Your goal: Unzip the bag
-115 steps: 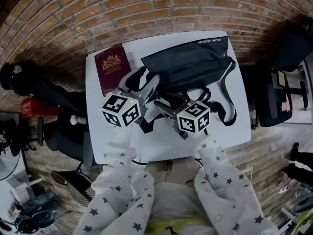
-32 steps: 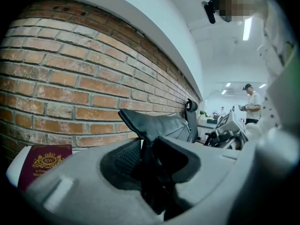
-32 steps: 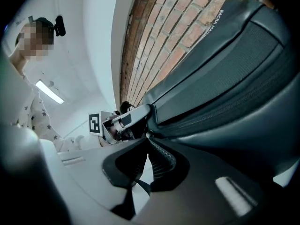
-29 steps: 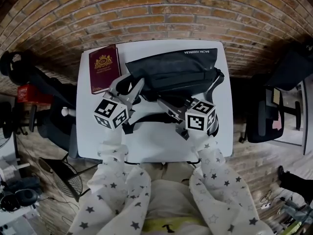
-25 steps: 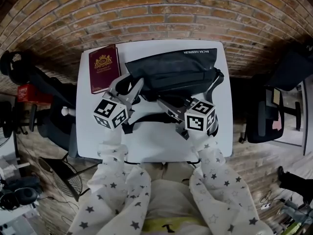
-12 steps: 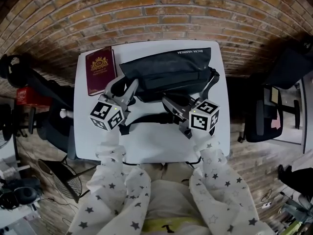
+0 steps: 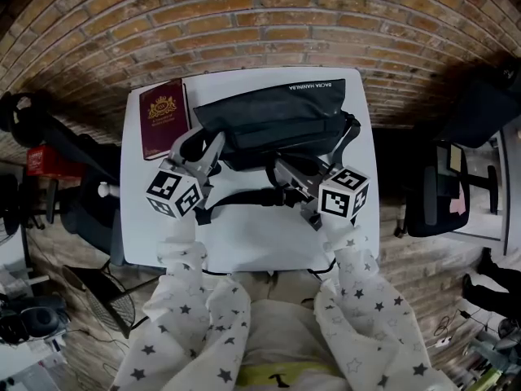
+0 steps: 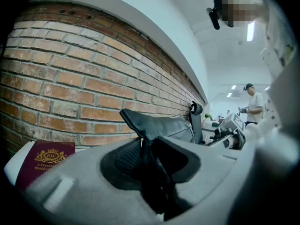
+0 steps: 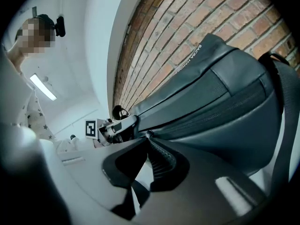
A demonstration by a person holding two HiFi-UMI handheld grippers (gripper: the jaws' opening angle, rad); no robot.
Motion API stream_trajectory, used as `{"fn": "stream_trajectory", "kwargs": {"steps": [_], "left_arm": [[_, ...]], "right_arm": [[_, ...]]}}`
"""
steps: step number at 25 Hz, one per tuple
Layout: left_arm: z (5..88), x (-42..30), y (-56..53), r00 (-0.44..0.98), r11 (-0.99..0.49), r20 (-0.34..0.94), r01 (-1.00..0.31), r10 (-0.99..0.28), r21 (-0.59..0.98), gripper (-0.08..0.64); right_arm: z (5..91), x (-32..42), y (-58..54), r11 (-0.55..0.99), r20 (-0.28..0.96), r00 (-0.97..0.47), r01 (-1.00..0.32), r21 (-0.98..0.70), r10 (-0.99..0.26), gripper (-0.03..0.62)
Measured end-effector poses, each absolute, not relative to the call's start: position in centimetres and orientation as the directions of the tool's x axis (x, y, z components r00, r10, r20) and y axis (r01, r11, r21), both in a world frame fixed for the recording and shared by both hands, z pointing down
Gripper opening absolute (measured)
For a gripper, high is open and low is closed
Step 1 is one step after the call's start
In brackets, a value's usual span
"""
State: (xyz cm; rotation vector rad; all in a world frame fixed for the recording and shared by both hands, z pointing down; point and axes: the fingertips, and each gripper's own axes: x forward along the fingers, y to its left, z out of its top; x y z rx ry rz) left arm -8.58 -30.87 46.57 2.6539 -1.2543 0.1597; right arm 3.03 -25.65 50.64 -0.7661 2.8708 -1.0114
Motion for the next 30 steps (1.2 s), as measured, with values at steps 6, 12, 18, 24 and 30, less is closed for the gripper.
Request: {"fn": "stream_trajectory", "kwargs": {"steps": [6,12,18,24,30], "left_arm": [[46.6,-9.0,-31.0,0.622,-0.607,0.183,-0.783,-0.761,0.135,0.109],[46.7,-9.5,-31.2,0.608,-0.592,0.18,-0.794,-0.773,0.138,0.109],[46.8,-9.9,-31.2,0.598,-0.582,0.178,-0.801,-0.781,0.14,0.109],[46.7,-10.4,-31.3,0.592,-0.575,0.176,-0.806,-0.787,0.141,0.11],[46.8,-10.6,-31.4,0.585,-0.567,0.171,-0.811,-0.793,0.144,0.11]], "right_arm": [[50.6,3.2,-25.8,0.672,0.16,-0.875,-0.458,-0.582,-0.457,0.02],[50.5,4.5,-26.4,0.656,0.164,-0.857,-0.484,-0.579,-0.488,0.02],[50.6,5.0,-26.6,0.651,0.168,-0.85,-0.497,-0.574,-0.5,0.02],[50.3,5.5,-27.0,0.638,0.165,-0.836,-0.513,-0.574,-0.523,0.02],[50.2,6.5,-27.3,0.634,0.173,-0.827,-0.529,-0.565,-0.536,0.02]]}}
